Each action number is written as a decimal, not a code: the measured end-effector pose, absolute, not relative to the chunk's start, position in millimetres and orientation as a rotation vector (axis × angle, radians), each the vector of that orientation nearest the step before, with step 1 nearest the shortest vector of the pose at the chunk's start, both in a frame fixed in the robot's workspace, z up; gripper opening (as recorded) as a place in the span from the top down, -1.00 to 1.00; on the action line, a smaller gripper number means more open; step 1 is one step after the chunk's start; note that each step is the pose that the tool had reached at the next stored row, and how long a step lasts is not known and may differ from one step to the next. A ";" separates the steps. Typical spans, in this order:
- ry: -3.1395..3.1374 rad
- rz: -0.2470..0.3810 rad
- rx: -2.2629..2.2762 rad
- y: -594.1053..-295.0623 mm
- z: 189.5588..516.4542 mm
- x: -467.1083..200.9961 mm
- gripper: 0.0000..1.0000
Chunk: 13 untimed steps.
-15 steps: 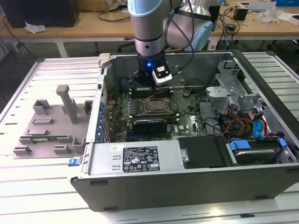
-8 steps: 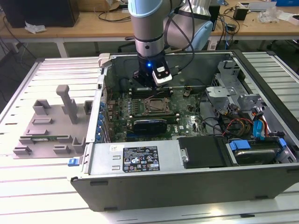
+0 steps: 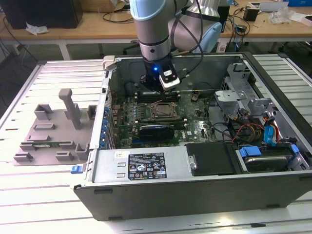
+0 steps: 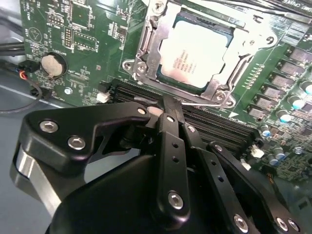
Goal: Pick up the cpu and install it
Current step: 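Install the first cpu locking lever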
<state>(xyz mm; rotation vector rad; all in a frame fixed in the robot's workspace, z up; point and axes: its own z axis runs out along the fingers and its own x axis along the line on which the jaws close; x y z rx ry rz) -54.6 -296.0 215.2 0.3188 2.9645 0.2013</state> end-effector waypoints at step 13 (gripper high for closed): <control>2.973 0.221 0.123 -295.8 212.6 -58.7 0.79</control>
